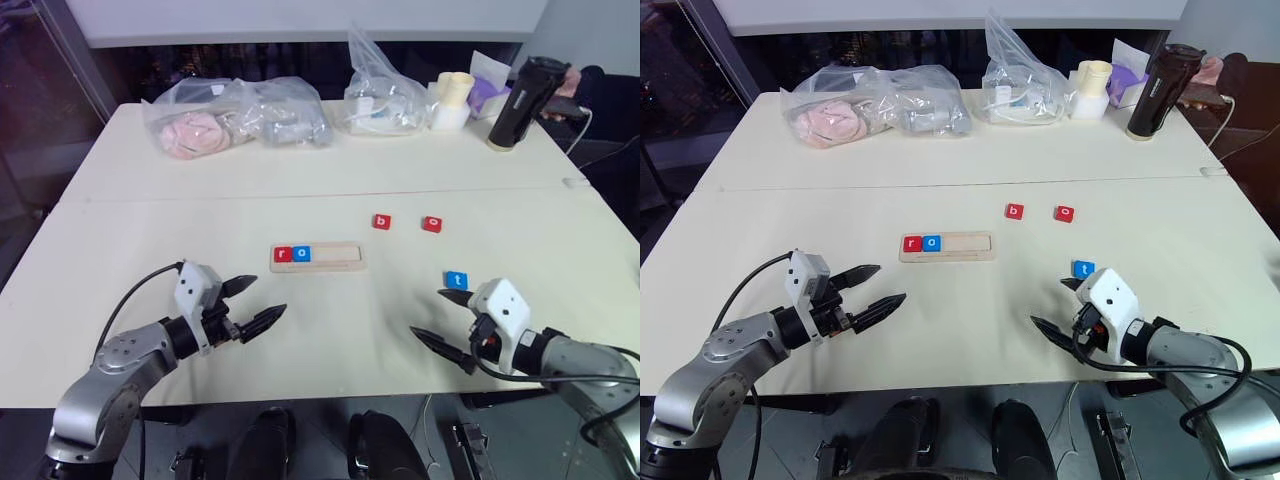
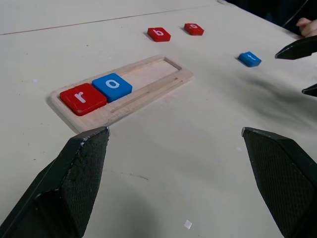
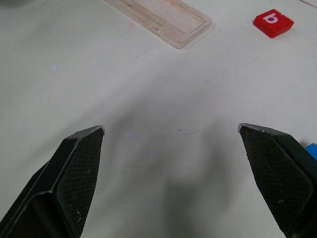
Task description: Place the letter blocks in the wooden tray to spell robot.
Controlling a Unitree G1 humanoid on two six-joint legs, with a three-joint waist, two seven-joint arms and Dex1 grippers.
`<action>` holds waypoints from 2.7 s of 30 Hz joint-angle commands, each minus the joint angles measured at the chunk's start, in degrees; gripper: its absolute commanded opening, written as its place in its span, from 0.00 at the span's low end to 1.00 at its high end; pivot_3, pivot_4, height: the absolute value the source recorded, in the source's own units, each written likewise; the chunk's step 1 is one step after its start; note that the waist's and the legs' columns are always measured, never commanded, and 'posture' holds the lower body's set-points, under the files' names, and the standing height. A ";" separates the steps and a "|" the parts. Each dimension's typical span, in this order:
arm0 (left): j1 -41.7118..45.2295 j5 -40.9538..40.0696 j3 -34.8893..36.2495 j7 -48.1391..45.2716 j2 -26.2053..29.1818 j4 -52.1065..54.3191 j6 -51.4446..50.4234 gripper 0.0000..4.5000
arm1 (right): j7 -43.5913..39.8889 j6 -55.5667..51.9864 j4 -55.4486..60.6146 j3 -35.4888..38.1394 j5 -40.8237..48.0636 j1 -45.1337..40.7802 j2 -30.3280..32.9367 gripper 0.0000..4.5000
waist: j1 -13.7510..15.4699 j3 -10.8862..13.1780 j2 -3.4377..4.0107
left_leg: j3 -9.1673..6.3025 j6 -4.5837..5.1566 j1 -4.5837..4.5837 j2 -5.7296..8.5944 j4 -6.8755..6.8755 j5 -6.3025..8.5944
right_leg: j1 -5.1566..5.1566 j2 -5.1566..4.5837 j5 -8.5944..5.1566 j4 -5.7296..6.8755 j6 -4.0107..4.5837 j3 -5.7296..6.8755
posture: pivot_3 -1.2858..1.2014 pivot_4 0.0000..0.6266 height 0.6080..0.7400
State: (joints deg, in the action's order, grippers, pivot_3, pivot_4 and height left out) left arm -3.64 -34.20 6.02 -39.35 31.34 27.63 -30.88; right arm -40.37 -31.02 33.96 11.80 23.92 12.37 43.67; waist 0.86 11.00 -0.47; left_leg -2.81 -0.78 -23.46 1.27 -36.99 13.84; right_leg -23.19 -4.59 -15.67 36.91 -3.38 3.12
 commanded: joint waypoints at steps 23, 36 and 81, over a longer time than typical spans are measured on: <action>3.98 1.57 -0.08 -3.39 1.13 -3.89 3.23 1.00 | 0.16 0.15 0.62 -0.92 -0.82 -3.63 -0.34 0.99 | 0.00 0.00 0.00 | 0.01 0.00 0.02 0.00 -0.03 0.00 | 0.01 0.02 0.01 0.05 -0.01 0.00 | 0.52 0.24 1.00; 38.67 14.45 -13.77 -38.93 6.70 -50.74 23.49 1.00 | 2.58 -0.36 2.15 -5.07 -2.32 -7.33 -1.73 0.99 | 0.00 -0.01 -0.02 | 0.10 0.03 0.01 0.06 -0.13 -0.02 | 0.01 0.20 0.10 0.14 -0.10 0.09 | 0.52 0.24 1.00; 66.53 38.66 -13.62 -38.76 -7.21 -102.65 48.54 1.00 | 9.10 -3.59 11.73 -5.91 -4.54 0.58 -3.18 0.99 | -0.10 0.13 -0.36 | 0.42 0.18 -0.02 0.10 -0.36 0.06 | -0.03 0.13 0.40 0.25 -0.80 -0.03 | 0.52 0.24 1.00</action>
State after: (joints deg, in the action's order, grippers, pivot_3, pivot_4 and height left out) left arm 61.59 3.56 -8.12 -79.05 24.38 -74.81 17.81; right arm -31.68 -34.66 42.71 5.86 19.62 12.96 40.49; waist 0.76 11.13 -0.84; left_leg -2.39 -0.60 -23.48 1.37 -37.36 13.90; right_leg -23.22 -4.46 -15.27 37.17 -4.18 3.09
